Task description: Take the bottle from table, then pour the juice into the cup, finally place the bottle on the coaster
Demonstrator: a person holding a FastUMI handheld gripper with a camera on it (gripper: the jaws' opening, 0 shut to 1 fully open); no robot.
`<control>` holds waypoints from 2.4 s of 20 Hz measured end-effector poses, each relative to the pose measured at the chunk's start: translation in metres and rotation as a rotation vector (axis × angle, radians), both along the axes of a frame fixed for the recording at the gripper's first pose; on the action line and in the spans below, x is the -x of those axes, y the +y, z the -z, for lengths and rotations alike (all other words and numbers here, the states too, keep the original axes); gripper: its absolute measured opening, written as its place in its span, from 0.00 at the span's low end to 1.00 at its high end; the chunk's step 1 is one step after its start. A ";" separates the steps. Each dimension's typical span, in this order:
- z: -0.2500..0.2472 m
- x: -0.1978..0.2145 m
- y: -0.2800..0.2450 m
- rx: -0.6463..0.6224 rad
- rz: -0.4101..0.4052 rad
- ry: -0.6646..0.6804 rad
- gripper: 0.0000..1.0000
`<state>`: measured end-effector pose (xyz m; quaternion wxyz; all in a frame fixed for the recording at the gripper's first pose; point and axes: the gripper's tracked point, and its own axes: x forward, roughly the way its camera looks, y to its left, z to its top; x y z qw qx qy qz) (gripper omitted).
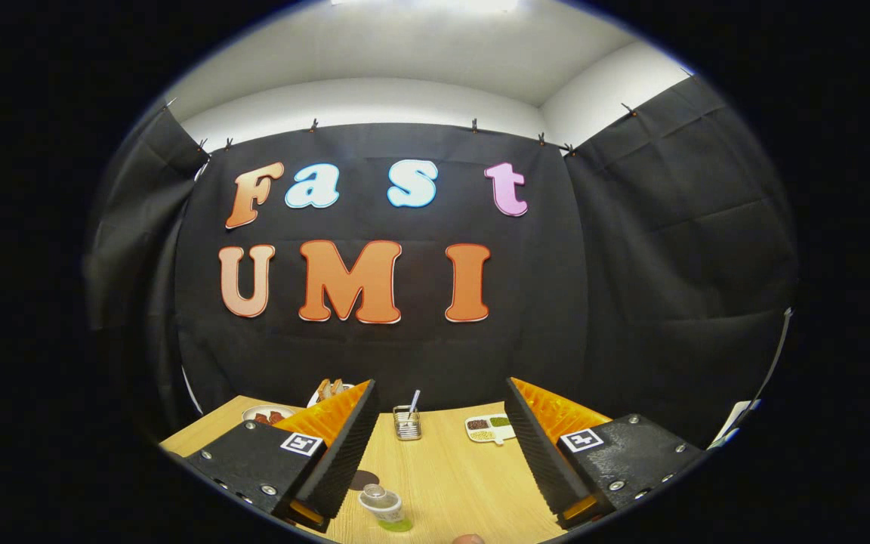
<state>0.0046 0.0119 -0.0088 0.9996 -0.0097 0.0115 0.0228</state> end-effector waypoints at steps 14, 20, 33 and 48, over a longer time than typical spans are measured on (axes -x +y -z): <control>0.163 -0.010 0.060 0.017 -0.129 0.250 0.99; 0.229 -0.007 0.061 0.032 -0.125 0.352 0.99; 0.317 -0.002 0.072 0.097 -0.151 0.530 0.94; 0.289 0.008 0.099 0.333 -0.164 0.577 0.56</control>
